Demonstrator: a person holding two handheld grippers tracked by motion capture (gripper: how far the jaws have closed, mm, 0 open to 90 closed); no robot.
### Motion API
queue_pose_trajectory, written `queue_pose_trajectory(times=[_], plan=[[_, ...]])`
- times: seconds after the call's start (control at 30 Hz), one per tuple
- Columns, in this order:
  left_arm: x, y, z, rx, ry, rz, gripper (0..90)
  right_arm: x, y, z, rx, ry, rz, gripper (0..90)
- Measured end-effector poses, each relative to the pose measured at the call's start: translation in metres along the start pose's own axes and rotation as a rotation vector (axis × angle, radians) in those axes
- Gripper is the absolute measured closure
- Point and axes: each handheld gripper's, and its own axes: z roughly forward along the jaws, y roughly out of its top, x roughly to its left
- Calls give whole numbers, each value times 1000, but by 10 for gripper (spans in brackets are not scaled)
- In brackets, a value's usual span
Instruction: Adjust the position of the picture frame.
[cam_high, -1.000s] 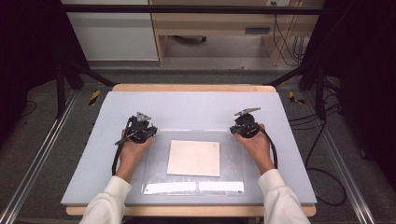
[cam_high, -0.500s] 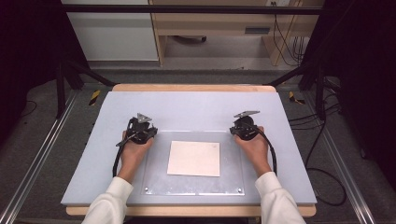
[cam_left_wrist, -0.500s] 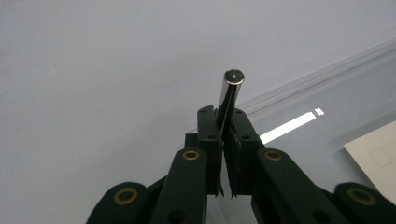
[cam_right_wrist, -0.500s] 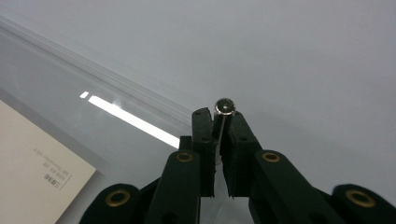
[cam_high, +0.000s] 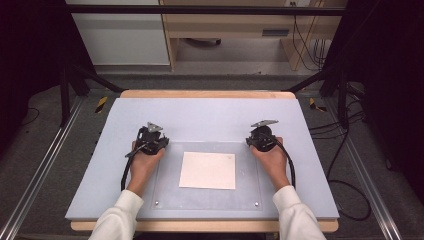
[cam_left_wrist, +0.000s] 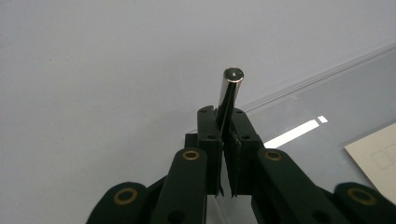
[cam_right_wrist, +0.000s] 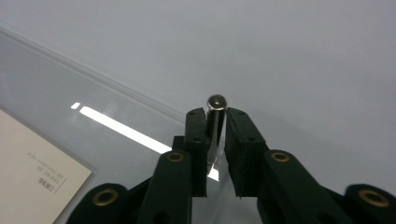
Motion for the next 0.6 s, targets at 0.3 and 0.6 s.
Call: queue_pose_trajectory(times=[0.3,0.6], plan=[[-1,-1,-1,-4,6,-2,849,10,2,-13,-107,-23,-39,766],[-2,-3,-2,-26,17,5,843,8,-2,-11,-130,-43,-12,840]])
